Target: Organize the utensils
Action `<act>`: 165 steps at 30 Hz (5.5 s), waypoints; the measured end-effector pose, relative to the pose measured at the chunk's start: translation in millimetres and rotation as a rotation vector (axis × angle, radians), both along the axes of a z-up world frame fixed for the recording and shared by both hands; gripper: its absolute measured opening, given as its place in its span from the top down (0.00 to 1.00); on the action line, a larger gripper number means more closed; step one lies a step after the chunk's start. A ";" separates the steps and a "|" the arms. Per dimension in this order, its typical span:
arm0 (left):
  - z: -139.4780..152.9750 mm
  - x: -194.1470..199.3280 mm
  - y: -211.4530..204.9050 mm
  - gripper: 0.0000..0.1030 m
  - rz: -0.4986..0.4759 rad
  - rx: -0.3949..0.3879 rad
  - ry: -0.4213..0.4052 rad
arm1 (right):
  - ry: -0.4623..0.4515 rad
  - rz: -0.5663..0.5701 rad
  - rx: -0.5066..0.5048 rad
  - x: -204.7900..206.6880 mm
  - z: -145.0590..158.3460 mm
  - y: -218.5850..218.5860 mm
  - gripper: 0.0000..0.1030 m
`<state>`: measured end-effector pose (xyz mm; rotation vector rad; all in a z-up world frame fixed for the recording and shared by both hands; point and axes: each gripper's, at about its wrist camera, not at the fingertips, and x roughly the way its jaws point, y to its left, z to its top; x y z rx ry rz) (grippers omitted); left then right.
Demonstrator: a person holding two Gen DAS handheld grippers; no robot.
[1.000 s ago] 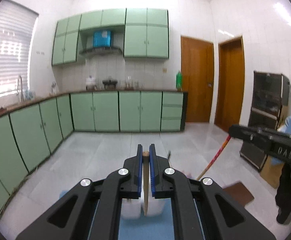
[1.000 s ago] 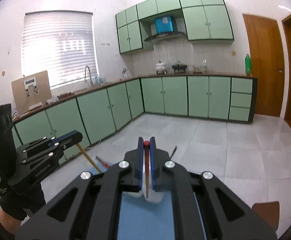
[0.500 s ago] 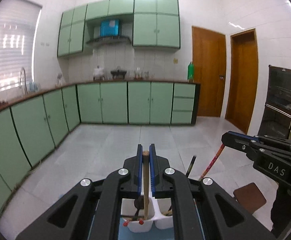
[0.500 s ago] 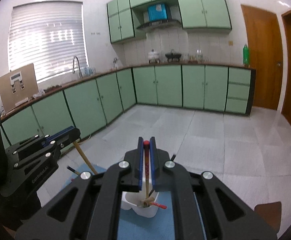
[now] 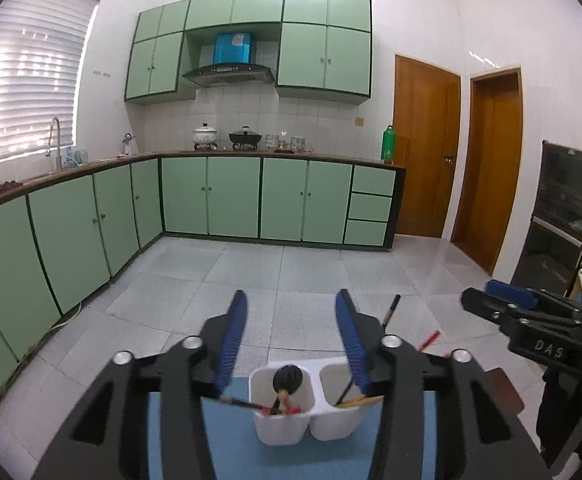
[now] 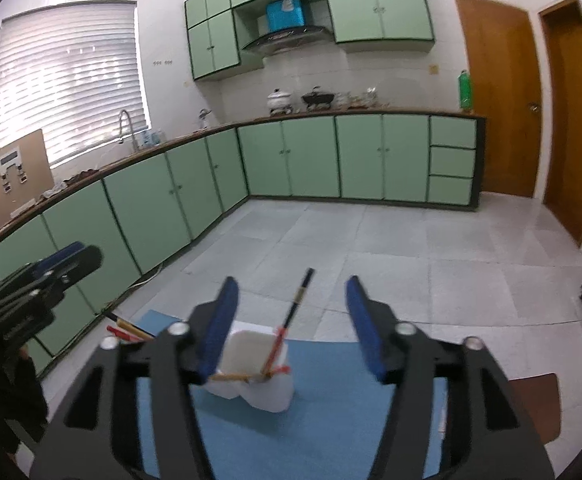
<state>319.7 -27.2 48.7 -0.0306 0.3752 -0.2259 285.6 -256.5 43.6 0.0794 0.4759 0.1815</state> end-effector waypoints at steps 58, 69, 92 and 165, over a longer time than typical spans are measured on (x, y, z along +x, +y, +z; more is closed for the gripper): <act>-15.5 -236.9 22.8 0.06 0.068 0.022 -0.038 | -0.050 0.035 -0.063 -239.7 -4.8 38.2 0.05; -15.0 -238.7 25.5 0.06 0.070 0.017 -0.040 | -0.054 0.035 -0.065 -241.3 -6.2 39.7 0.05; -14.1 -238.1 23.0 0.06 0.068 0.026 -0.039 | -0.052 0.033 -0.065 -242.0 -6.8 38.1 0.05; -20.8 -238.0 22.9 0.06 0.072 0.031 -0.030 | -0.045 0.035 -0.068 -239.7 -14.3 40.8 0.05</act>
